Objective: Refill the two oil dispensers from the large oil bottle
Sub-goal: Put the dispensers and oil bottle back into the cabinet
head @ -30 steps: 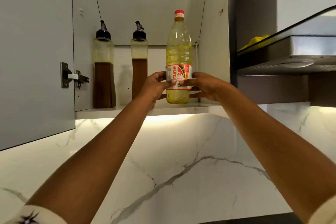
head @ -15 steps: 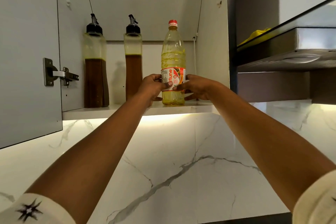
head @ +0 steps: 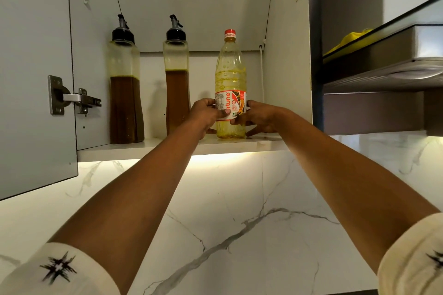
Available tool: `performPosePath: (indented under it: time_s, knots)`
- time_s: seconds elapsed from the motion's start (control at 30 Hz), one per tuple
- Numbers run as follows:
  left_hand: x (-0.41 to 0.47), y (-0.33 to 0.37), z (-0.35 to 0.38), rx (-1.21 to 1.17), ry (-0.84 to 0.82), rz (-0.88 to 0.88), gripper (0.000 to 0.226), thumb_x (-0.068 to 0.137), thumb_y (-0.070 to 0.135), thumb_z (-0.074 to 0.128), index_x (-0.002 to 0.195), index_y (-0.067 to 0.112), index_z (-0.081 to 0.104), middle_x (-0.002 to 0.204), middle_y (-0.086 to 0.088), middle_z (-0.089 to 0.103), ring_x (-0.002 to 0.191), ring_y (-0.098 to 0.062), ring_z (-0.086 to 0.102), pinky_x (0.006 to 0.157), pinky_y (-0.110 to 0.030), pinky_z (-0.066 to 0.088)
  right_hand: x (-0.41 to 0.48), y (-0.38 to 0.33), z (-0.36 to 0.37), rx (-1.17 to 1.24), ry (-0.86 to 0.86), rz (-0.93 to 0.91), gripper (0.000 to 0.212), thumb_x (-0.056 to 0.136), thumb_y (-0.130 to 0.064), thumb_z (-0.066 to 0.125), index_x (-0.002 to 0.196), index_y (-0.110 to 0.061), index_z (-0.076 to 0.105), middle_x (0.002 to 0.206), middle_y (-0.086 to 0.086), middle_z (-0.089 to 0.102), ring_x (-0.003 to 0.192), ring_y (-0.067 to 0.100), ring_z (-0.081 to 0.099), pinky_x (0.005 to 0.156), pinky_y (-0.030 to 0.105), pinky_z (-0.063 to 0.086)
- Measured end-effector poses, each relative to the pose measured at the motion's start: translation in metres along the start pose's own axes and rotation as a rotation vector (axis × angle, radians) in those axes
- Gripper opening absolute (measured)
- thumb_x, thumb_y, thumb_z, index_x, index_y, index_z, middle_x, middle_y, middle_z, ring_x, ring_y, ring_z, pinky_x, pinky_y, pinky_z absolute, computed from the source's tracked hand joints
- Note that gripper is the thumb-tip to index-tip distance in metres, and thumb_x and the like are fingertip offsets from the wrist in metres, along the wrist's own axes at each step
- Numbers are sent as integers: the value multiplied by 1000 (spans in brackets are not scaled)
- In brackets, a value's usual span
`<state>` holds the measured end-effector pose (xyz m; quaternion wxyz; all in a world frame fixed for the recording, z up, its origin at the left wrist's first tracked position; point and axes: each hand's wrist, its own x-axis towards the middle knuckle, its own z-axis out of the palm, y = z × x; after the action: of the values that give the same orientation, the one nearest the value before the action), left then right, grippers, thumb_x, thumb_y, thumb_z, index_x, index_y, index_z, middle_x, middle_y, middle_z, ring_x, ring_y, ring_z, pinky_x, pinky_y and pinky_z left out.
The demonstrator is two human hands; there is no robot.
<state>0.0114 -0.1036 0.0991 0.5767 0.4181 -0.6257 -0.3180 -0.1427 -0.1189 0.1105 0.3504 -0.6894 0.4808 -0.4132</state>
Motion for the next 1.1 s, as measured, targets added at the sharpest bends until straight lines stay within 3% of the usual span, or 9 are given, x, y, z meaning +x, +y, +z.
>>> performPosePath:
  time_s: [0.17, 0.7, 0.83, 1.0, 1.1]
  knots:
    - [3, -2, -1, 18, -3, -19, 62, 81, 11, 75, 137, 9, 47, 135, -9, 56, 122, -30, 54, 90, -53, 51, 4, 3, 0, 6, 19, 9, 77, 77, -5, 73, 138, -20, 28, 136, 9, 45, 127, 32, 42, 98, 51, 44]
    - [7, -7, 0, 182, -30, -46, 73, 82, 18, 75, 144, 14, 36, 143, -12, 48, 128, -33, 48, 91, -53, 52, 2, 6, 3, 9, 33, 11, 79, 79, -8, 72, 142, -20, 25, 141, 9, 41, 129, 31, 40, 99, 48, 42]
    - [1, -6, -3, 286, 0, -39, 77, 81, 21, 76, 145, 12, 34, 145, -14, 45, 130, -33, 46, 101, -50, 46, -9, 5, 0, 26, 77, 23, 92, 78, -12, 73, 147, -22, 14, 149, 11, 33, 135, 31, 33, 103, 51, 39]
    - [-36, 2, -14, 378, 84, 119, 51, 84, 22, 74, 130, 9, 55, 127, -12, 61, 113, -27, 60, 95, -45, 51, -47, 2, 4, -23, 228, -86, 84, 80, -17, 72, 146, -18, 21, 148, 11, 35, 130, 30, 39, 95, 44, 42]
    - [-80, 8, -27, 327, 110, 218, 38, 86, 22, 71, 122, 11, 62, 117, -10, 66, 108, -25, 62, 95, -44, 51, -81, 0, 16, -56, 356, -246, 65, 82, -20, 70, 138, -14, 38, 133, 10, 52, 109, 21, 53, 81, 32, 45]
